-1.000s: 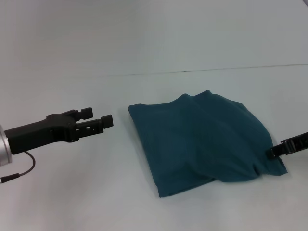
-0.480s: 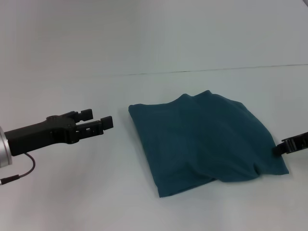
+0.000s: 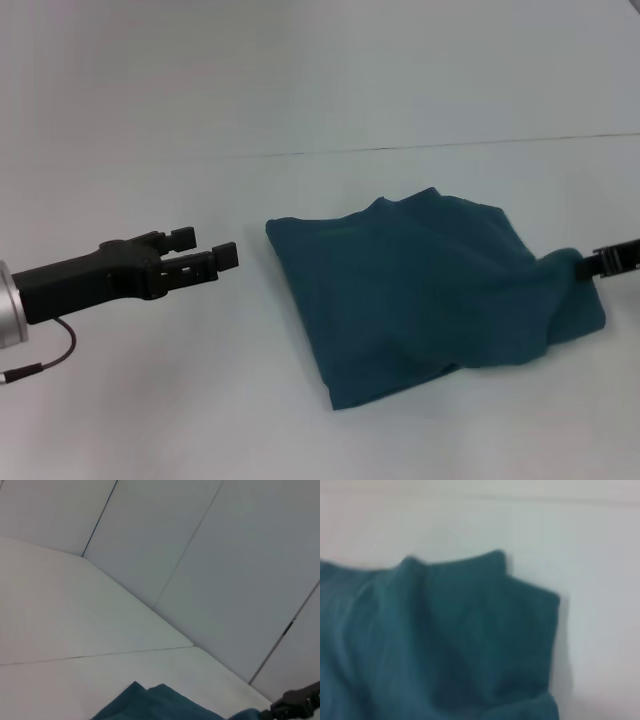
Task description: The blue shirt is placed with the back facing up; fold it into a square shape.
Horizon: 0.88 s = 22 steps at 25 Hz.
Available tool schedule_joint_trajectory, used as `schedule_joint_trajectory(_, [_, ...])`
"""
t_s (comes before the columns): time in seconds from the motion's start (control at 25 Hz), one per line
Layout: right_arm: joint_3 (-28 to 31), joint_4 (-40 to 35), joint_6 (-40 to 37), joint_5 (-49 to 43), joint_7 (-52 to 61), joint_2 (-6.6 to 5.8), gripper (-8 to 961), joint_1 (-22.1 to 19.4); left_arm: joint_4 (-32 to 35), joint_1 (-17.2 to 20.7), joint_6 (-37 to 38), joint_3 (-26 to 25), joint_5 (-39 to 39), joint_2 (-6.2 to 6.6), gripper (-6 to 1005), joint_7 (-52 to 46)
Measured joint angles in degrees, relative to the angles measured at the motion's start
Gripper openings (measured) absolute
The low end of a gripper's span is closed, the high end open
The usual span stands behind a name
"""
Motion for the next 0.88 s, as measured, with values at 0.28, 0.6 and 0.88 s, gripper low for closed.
schedule_joint_trajectory(0.28, [-0.4, 1.1, 4.3, 0.9, 0.0, 0.05, 53, 0.9, 0.0, 0.1, -0.4, 1.2, 0.4, 0.00, 925, 1.1])
schedule_joint_trajectory(0.6, [-2.0, 2.0, 5.0, 0.8, 1.3, -0.05, 95, 1.7, 0.1, 0.1, -0.6, 1.3, 0.7, 0.19, 924, 1.5])
schedule_joint_trajectory(0.88, [2.8, -3.9, -0.8, 1.1, 1.6, -0.91, 132, 1.0, 1.5, -0.2, -0.1, 1.2, 2.0, 0.64, 924, -3.9])
